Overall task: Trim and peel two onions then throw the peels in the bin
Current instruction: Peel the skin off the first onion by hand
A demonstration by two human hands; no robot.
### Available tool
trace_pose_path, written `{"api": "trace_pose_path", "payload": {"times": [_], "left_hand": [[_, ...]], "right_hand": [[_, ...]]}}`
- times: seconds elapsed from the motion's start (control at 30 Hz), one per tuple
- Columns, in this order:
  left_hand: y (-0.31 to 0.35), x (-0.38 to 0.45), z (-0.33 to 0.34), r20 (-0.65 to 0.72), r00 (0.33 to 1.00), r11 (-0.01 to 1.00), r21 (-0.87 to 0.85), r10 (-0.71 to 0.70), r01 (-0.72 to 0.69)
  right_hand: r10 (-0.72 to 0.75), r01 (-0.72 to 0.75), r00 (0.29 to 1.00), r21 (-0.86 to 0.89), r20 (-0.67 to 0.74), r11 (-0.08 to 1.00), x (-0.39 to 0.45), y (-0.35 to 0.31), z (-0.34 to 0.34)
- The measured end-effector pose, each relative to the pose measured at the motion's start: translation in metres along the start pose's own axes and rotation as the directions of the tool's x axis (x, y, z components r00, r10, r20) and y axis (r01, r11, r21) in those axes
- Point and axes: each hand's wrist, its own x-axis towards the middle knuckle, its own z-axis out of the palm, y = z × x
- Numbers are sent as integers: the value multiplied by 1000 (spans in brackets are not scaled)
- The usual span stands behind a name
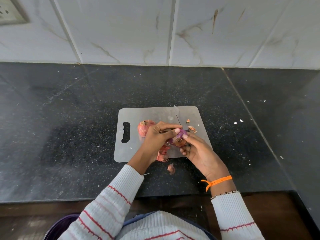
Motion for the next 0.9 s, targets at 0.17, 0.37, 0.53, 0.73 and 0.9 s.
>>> {"api": "trace_pose_path", "payload": {"times": [0.17,0.37,0.53,0.73,0.9], "left_hand": [[-3,5,-1,-156,987,999,18,-28,31],[-4,4,0,-237,971,999,38,21,-13],[-6,4,1,-238,969,987,157,70,-33],[-3,4,3,-213,974,981,191,72,-31],[5,-1,5,-87,996,1000,-8,22,-23]], "right_hand": [[-6,7,1000,-66,18,998,-1,4,4],[-1,2,1000,-25,25,1000,1,2,3],[36,-34,999,163,-6,986,3,2,5],[83,-71,996,273,-31,959,4,2,6],[16,3,998,294,-61,956,10,2,4]]}}
